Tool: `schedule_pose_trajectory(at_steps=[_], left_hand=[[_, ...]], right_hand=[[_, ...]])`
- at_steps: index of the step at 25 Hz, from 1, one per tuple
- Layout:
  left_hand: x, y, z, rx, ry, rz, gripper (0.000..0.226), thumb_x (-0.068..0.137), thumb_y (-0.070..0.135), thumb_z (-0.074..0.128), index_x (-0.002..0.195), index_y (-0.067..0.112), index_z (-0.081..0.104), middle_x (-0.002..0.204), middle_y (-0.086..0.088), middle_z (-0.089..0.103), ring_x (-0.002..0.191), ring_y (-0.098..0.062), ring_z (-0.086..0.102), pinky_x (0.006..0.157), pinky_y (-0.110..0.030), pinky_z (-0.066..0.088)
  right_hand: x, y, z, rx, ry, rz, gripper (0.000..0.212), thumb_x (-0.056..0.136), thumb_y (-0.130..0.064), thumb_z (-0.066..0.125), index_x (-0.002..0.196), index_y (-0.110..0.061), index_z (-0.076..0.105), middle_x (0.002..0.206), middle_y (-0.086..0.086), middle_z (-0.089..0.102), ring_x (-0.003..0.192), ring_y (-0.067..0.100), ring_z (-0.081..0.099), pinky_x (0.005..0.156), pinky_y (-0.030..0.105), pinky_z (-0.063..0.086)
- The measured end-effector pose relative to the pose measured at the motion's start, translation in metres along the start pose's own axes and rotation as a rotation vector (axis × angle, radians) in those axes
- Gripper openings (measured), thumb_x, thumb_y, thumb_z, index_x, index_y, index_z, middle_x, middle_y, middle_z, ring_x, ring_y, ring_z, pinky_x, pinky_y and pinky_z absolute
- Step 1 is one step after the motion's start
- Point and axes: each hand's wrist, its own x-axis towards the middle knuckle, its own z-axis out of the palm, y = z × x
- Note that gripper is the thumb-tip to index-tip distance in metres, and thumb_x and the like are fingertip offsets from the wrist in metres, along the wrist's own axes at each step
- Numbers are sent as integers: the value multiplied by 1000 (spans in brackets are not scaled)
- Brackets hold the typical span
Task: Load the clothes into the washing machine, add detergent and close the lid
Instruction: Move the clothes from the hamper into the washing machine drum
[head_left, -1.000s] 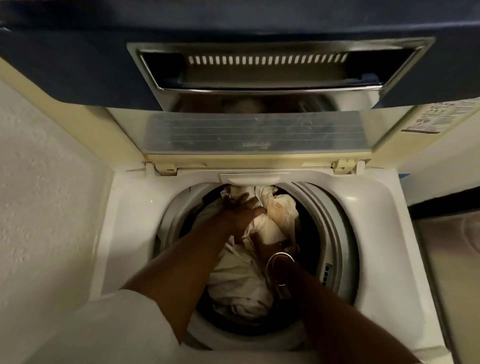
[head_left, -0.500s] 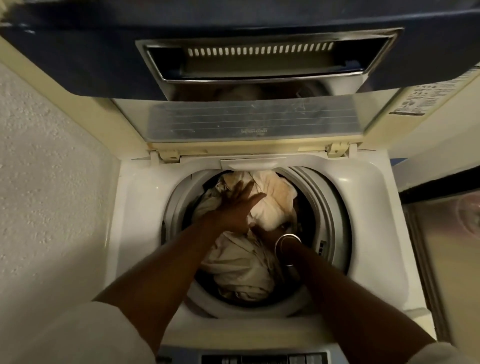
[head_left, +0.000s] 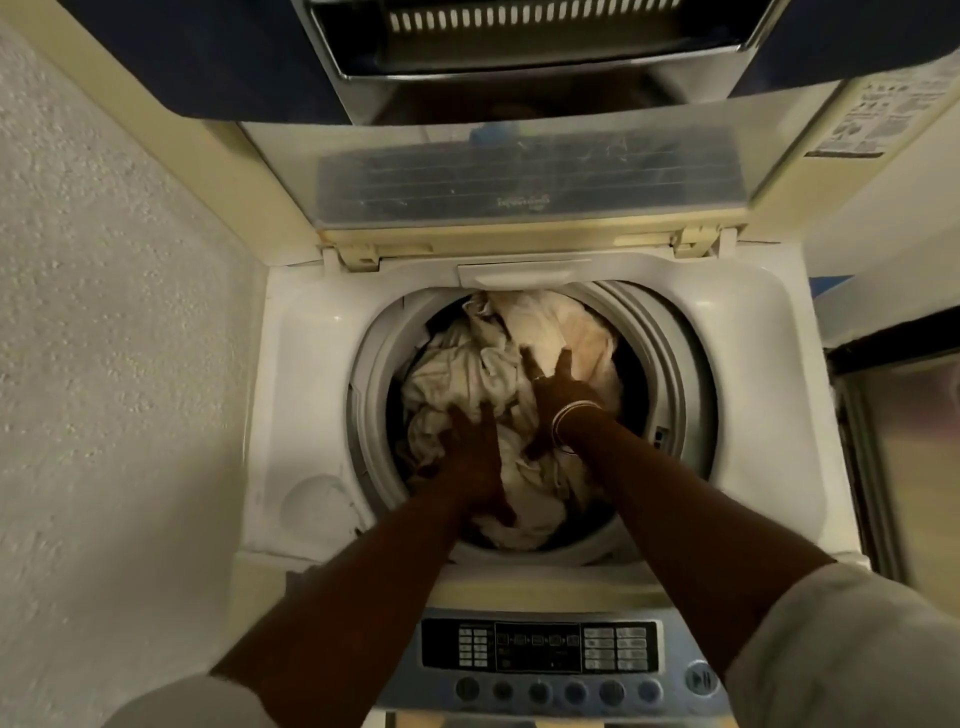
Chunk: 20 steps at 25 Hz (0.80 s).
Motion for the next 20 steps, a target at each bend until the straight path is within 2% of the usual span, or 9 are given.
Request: schedule_pose_trajectory(at_steps=[2, 4, 6, 9, 11, 12, 14, 16, 20], left_hand=[[19, -13, 2, 264, 171, -6, 133, 77, 35, 82, 151, 26, -29, 160, -26, -22, 149, -43, 7, 101, -80, 27], [31, -24, -8, 477, 413, 76, 107, 84, 37, 73, 157, 22, -4, 161, -25, 22, 130, -42, 49, 93, -74, 42], [36, -35, -15, 520, 352, 125, 100, 91, 43, 64, 158, 25, -8, 164, -23, 11, 141, -41, 37, 105, -72, 32], [29, -34, -24, 380, -35, 29, 117, 89, 37, 68, 147, 35, -34, 161, -17, -28, 152, -41, -5, 116, -69, 15], [19, -20, -47, 231, -145, 34, 133, 76, 34, 82, 150, 35, -29, 163, -15, -25, 152, -41, -6, 119, -60, 21], [12, -10, -60, 184, -138, 50, 128, 74, 37, 83, 156, 32, -16, 166, -15, -11, 152, -40, 3, 119, -55, 26], [-7, 5, -83, 75, -30, 52, 91, 81, 38, 75, 155, 22, 26, 158, -14, 32, 141, -36, 37, 111, -43, 41], [-33, 19, -95, 1, 165, 80, 56, 90, 37, 65, 139, 16, 51, 138, -12, 56, 122, -29, 56, 100, -39, 49], [-101, 46, -104, -87, 561, 201, 41, 89, 38, 59, 123, 17, 65, 118, -5, 68, 110, -24, 64, 92, -40, 53]], right_hand=[[6, 13, 15, 109, 11, 90, 163, 44, -61, 91, 153, -23, -23, 159, 34, 3, 141, 52, 28, 109, 58, 35], [15, 24, 24, 205, -43, 140, 145, 58, -65, 84, 155, -1, -5, 160, 27, 16, 143, 43, 29, 116, 48, 32], [18, 35, 28, 205, -67, 180, 143, 67, -68, 76, 152, 3, -14, 163, 22, -2, 149, 38, 16, 122, 41, 21], [-3, 32, 8, 176, -85, 124, 113, 87, -59, 63, 152, 8, 0, 162, 24, 6, 150, 38, 16, 121, 40, 18], [-25, 24, -4, 151, -77, 113, 116, 86, -58, 64, 152, 4, -9, 163, 25, 2, 151, 36, 12, 120, 37, 14], [-33, 21, -6, 125, -57, 91, 117, 84, -62, 64, 154, 0, -6, 163, 24, 6, 150, 36, 15, 120, 37, 17], [-51, 14, -10, 114, 27, 15, 100, 80, -68, 64, 152, -9, 28, 154, 19, 36, 140, 34, 39, 112, 38, 36], [-78, 9, -20, 167, 159, -21, 76, 81, -62, 65, 137, -12, 51, 136, 15, 57, 122, 31, 57, 97, 37, 50], [-151, 5, -49, 238, 426, -75, 55, 91, -48, 57, 134, -14, 52, 131, 13, 60, 121, 32, 57, 94, 39, 50]])
